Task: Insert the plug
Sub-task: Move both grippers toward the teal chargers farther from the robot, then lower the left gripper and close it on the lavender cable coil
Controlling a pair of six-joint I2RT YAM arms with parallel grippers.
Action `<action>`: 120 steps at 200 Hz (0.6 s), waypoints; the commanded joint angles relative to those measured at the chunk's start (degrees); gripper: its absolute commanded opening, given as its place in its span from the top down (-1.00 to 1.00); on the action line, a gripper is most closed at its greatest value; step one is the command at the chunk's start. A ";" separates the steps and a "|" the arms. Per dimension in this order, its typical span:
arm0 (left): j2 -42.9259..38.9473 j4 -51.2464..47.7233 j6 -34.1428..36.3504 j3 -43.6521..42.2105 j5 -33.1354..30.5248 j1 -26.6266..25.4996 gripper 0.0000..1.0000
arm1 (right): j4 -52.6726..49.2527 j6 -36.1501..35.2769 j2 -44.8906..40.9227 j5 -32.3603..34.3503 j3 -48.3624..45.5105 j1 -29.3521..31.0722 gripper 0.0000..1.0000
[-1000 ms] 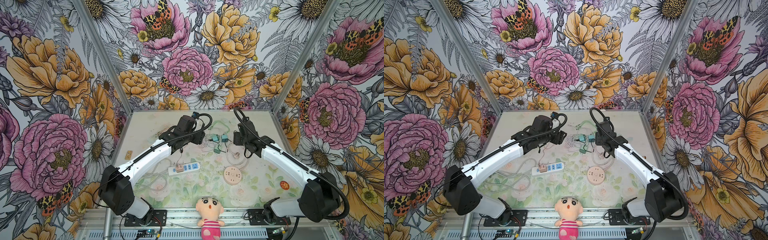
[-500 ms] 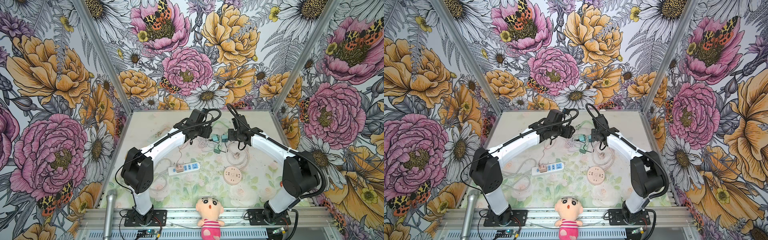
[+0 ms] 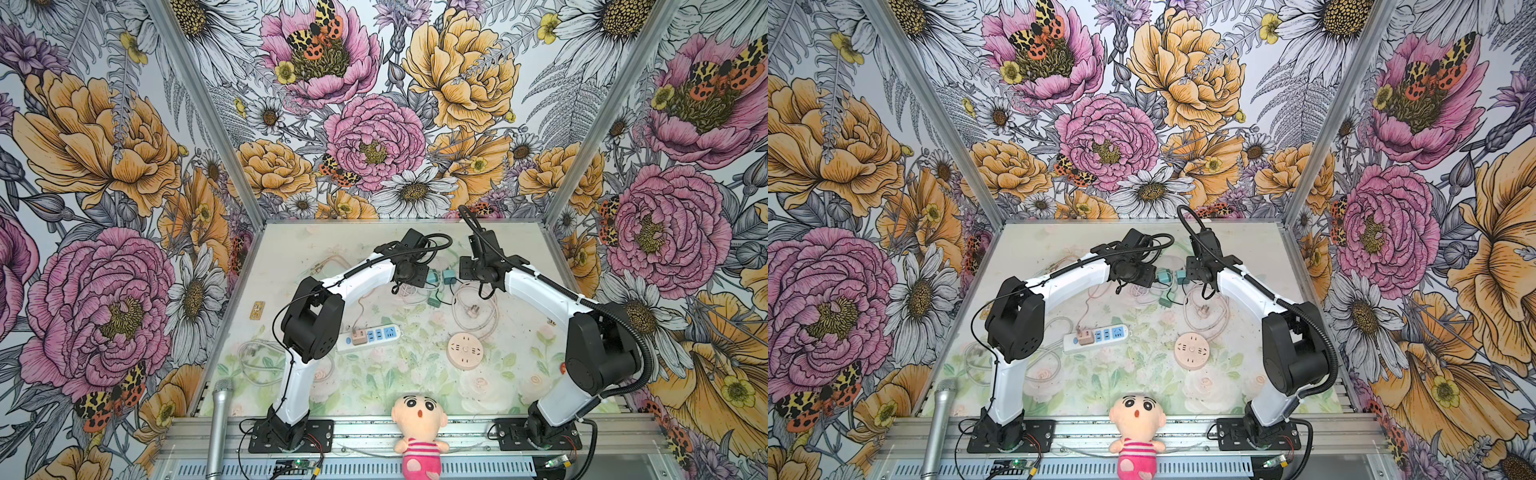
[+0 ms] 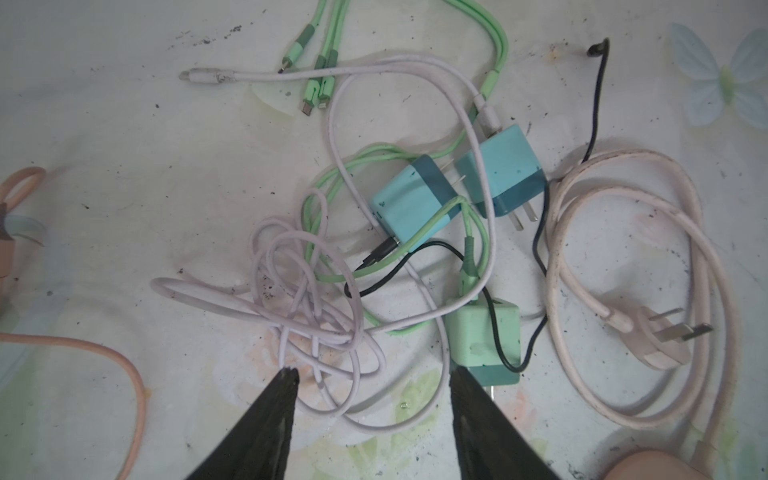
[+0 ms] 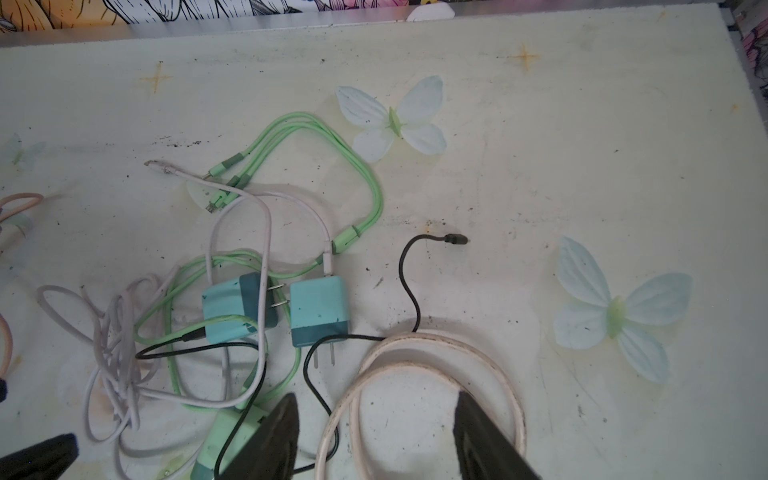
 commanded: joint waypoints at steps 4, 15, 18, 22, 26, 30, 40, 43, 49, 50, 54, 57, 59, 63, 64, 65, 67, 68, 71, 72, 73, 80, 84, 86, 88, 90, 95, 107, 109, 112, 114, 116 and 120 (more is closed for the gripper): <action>2.10 -1.25 -2.00 2.27 -0.86 0.14 -0.11 | 1.67 -0.34 -2.48 -0.63 -1.74 -0.66 -0.21; 3.19 -1.22 -2.40 2.89 -1.07 0.13 -0.02 | 1.66 -0.33 -2.95 -0.73 -2.29 -0.81 -0.21; 3.50 -1.17 -2.45 3.05 -1.17 0.14 -0.01 | 1.72 -0.29 -3.00 -0.69 -2.45 -0.89 -0.21; 3.86 -1.16 -2.53 3.37 -1.34 0.16 0.00 | 1.70 -0.33 -3.21 -0.70 -2.64 -0.85 -0.21; 4.30 -1.17 -2.59 3.72 -1.38 0.14 0.00 | 1.71 -0.33 -3.35 -0.72 -2.84 -0.94 -0.21; 4.70 -1.17 -2.56 4.08 -1.43 0.13 0.01 | 1.74 -0.18 -3.60 -0.73 -3.00 -0.97 -0.21; 5.66 -1.26 -2.59 5.01 -1.11 0.24 0.05 | 1.77 -0.23 -4.04 -0.81 -3.41 -1.15 -0.21; 5.91 -1.26 -2.69 5.23 -1.12 0.24 0.07 | 1.83 -0.23 -4.07 -0.85 -3.53 -1.11 -0.21; 6.37 -1.24 -2.89 5.65 -1.29 0.34 0.11 | 1.83 -0.25 -4.40 -0.79 -3.78 -1.18 -0.21; 6.41 -1.25 -2.94 5.74 -1.30 0.34 0.12 | 1.84 -0.25 -4.46 -0.78 -3.81 -1.18 -0.21; 6.80 -1.25 -3.10 5.94 -1.29 0.40 0.16 | 1.83 -0.20 -4.69 -0.78 -3.92 -1.27 -0.21; 6.90 -1.26 -3.22 6.19 -1.30 0.42 0.20 | 1.85 -0.19 -4.80 -0.80 -4.08 -1.34 -0.21; 7.09 -1.26 -3.24 6.32 -1.30 0.49 0.22 | 1.80 -0.17 -4.90 -0.80 -4.14 -1.31 -0.21; 7.27 -1.26 -3.33 6.41 -1.36 0.52 0.25 | 1.85 -0.22 -5.08 -0.84 -4.32 -1.33 -0.21; 7.30 -1.26 -3.42 6.52 -1.38 0.56 0.26 | 1.85 -0.23 -5.11 -0.81 -4.34 -1.35 -0.21; 7.40 -1.26 -3.47 6.57 -1.38 0.58 0.26 | 1.85 -0.24 -5.16 -0.83 -4.40 -1.40 -0.21; 7.52 -1.26 -3.50 6.70 -1.45 0.61 0.28 | 1.85 -0.25 -5.34 -0.83 -4.44 -1.44 -0.21; 7.55 -1.26 -3.51 6.75 -1.46 0.65 0.28 | 1.85 -0.25 -5.37 -0.80 -4.50 -1.45 -0.21; 7.78 -1.30 -3.58 6.91 -1.55 0.71 0.30 | 1.81 -0.27 -5.48 -0.77 -4.61 -1.44 -0.21; 7.82 -1.32 -3.63 6.99 -1.60 0.74 0.30 | 1.83 -0.21 -5.53 -0.77 -4.62 -1.45 -0.21; 7.88 -1.33 -3.62 7.02 -1.63 0.76 0.31 | 1.79 -0.23 -5.55 -0.77 -4.67 -1.45 -0.21; 8.29 -1.40 -3.71 7.43 -1.65 0.84 0.37 | 1.84 -0.24 -5.82 -0.80 -4.92 -1.51 -0.21; 8.51 -1.58 -3.75 7.67 -1.65 0.97 0.39 | 1.85 -0.20 -6.01 -0.77 -4.98 -1.53 -0.21; 8.61 -1.56 -3.77 7.74 -1.65 1.00 0.40 | 1.85 -0.24 -6.08 -0.81 -5.12 -1.58 -0.21; 8.68 -1.57 -3.77 7.93 -1.65 0.96 0.40 | 1.85 -0.22 -6.14 -0.85 -5.19 -1.57 -0.21; 8.87 -1.66 -3.77 8.01 -1.65 1.00 0.41 | 1.85 -0.20 -6.18 -0.81 -5.19 -1.59 -0.21; 9.08 -1.84 -3.79 8.32 -1.78 1.04 0.45 | 1.85 -0.24 -6.34 -0.77 -5.40 -1.65 -0.21; 9.68 -2.25 -3.84 8.84 -2.12 1.17 0.57 | 1.85 -0.14 -6.62 -0.78 -5.67 -1.66 -0.21; 9.74 -2.25 -3.81 8.83 -2.21 1.14 0.58 | 1.85 -0.09 -6.67 -0.77 -5.68 -1.77 -0.21; 9.85 -2.35 -3.78 8.84 -2.32 1.17 0.63 | 1.81 -0.08 -6.80 -0.84 -5.77 -1.72 -0.21; 9.93 -2.39 -3.82 8.89 -2.41 1.18 0.66 | 1.86 -0.10 -6.80 -0.81 -5.82 -1.74 -0.21; 9.95 -2.50 -3.79 8.93 -2.50 1.14 0.68 | 1.85 -0.08 -6.87 -0.78 -5.85 -1.72 -0.21; 10.03 -2.62 -3.78 9.06 -2.69 1.24 0.73 | 1.87 -0.14 -6.89 -0.80 -5.95 -1.81 -0.21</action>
